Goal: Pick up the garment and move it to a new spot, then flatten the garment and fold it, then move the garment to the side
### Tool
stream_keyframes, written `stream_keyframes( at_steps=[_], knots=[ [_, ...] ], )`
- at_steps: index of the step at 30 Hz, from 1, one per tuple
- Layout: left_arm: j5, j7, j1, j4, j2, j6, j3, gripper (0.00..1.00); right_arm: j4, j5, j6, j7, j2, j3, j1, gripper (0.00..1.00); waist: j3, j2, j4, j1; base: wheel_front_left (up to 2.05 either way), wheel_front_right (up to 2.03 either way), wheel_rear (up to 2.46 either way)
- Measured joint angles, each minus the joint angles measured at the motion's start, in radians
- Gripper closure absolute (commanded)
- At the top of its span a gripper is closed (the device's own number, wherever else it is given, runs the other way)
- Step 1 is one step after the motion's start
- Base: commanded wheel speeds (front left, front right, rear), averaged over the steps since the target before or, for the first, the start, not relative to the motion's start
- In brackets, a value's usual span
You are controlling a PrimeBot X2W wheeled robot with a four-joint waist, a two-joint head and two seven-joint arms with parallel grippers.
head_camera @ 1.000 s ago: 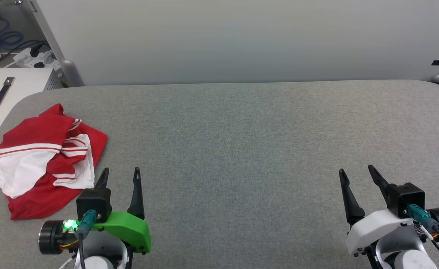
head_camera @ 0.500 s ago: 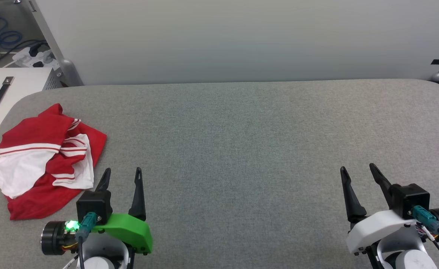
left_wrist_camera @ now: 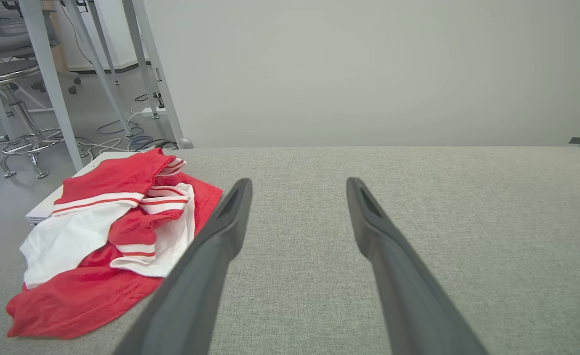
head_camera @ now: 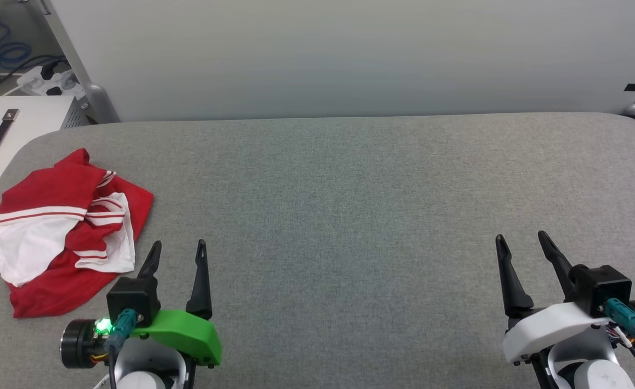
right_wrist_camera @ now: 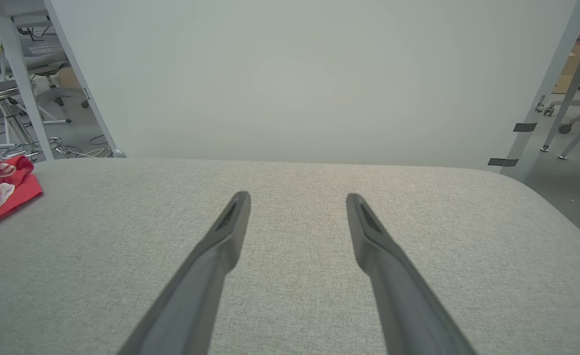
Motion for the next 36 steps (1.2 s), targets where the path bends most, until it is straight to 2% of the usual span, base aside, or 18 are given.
stream_keyframes(
  at_steps=[23, 36],
  knots=[
    [-0.043, -0.049, 0.0, -0.003, 0.0, -0.021, -0.01, 0.0, -0.018, 0.006, 0.0, -0.046, 0.0, 0.011, -0.005, 0.0, 0.006, 0.0, -0.001, 0.0, 0.0, 0.0, 0.0],
    [-0.055, -0.076, 0.0, 0.063, 0.0, -0.035, -0.028, 0.0, 0.006, 0.005, 0.0, -0.072, 0.0, 0.01, -0.007, 0.0, 0.006, 0.0, -0.003, 0.0, 0.0, 0.0, 0.0]
  ],
)
